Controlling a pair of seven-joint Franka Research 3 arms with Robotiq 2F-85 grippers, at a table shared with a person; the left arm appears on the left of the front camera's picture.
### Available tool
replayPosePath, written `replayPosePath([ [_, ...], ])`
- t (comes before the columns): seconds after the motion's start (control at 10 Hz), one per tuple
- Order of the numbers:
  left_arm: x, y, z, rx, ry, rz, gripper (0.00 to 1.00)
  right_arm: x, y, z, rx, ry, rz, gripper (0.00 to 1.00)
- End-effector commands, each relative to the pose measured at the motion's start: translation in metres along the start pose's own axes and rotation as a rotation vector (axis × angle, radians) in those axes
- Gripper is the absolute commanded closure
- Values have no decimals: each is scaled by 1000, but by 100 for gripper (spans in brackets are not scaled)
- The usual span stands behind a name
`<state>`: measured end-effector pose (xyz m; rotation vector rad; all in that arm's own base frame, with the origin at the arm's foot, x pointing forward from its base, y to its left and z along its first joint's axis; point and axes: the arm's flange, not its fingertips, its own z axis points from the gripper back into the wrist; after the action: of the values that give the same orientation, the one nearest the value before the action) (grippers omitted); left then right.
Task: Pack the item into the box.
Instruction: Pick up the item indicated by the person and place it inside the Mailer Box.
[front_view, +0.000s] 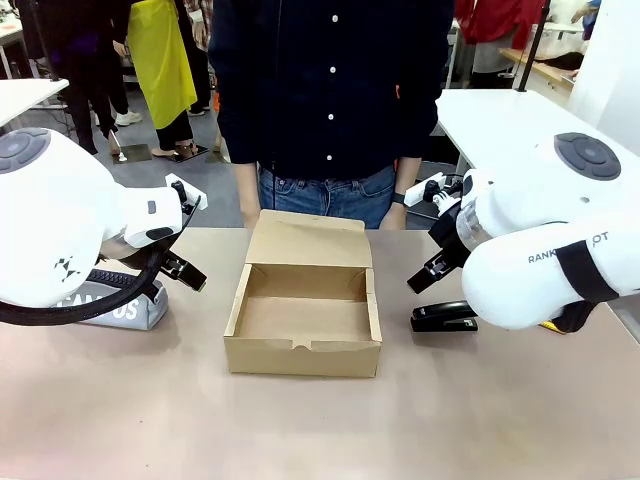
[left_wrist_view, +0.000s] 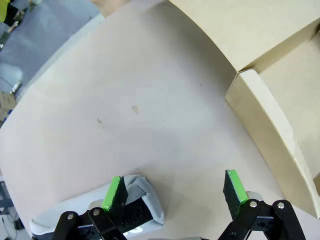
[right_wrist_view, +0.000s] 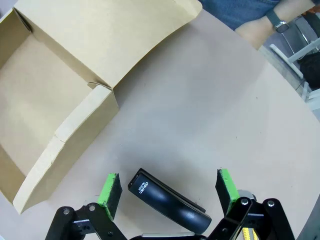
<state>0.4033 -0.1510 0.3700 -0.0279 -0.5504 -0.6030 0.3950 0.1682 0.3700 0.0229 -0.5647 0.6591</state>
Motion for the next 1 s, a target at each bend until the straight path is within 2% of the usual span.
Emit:
replayPosePath([
  [0.0,0,0,0,0,0,0,0,0,0,0,0,-1,-1,0],
  [0.5,0,0,0,0,0,0,0,0,0,0,0,0,0,0],
  [0.6,0,0,0,0,0,0,0,-2,-3,12,16,20,17,0],
  [0.7,-5,1,21,-154,-1,-84,0,-9,-11,35,50,19,3,0],
  [0.8,-11,13,51,-176,-13,-87,0,-22,-27,65,73,-2,-35,0],
  [0.9,-19,29,79,-200,-55,-28,0,-39,-48,91,124,-6,-85,0],
])
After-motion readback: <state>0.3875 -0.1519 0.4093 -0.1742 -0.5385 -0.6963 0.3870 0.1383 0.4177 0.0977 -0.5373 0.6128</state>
